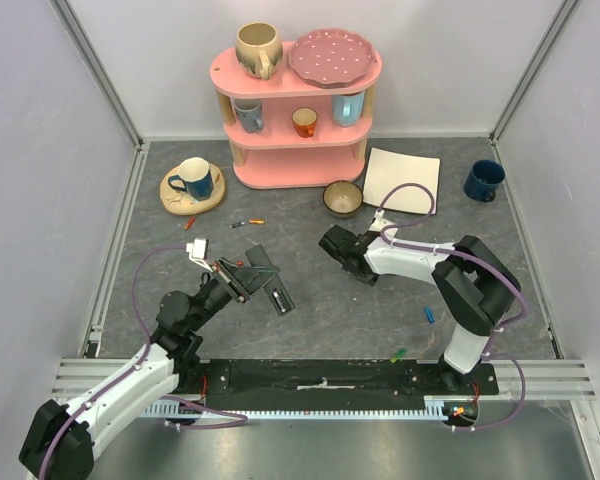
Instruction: Load the batteries into the remote control
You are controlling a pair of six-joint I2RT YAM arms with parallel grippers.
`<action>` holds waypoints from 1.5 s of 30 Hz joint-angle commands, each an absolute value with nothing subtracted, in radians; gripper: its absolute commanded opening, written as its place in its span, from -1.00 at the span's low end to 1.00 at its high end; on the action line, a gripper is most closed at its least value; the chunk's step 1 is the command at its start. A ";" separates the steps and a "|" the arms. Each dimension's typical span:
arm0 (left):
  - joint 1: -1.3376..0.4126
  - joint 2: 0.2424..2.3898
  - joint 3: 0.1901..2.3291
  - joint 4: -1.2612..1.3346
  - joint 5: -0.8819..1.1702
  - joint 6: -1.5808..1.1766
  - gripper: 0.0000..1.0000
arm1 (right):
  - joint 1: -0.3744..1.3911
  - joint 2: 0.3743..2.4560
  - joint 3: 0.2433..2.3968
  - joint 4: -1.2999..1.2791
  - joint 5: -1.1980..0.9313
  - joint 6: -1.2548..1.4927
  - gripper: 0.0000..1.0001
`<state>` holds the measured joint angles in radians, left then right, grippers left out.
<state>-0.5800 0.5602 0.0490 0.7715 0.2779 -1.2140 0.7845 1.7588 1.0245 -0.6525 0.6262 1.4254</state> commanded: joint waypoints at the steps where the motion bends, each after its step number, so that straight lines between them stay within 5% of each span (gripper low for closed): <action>1: -0.580 0.554 -0.080 0.792 0.261 -1.206 -0.96 | 0.788 1.789 1.038 -0.686 0.634 1.448 -0.04; 22: -0.580 0.523 -0.080 0.769 0.264 -1.207 -0.96 | 0.788 1.685 1.068 -0.649 0.577 1.283 0.44; 29: -0.580 0.503 -0.080 0.747 0.268 -1.201 -0.96 | 0.787 1.551 1.016 -0.496 0.575 0.690 0.51; 33: -0.580 0.500 -0.081 0.747 0.270 -1.200 -0.96 | 0.781 1.542 0.963 -0.394 0.439 0.314 0.42; 45: -0.580 0.514 -0.069 0.755 0.285 -1.189 -0.96 | 0.710 1.604 0.950 -0.376 0.199 0.176 0.08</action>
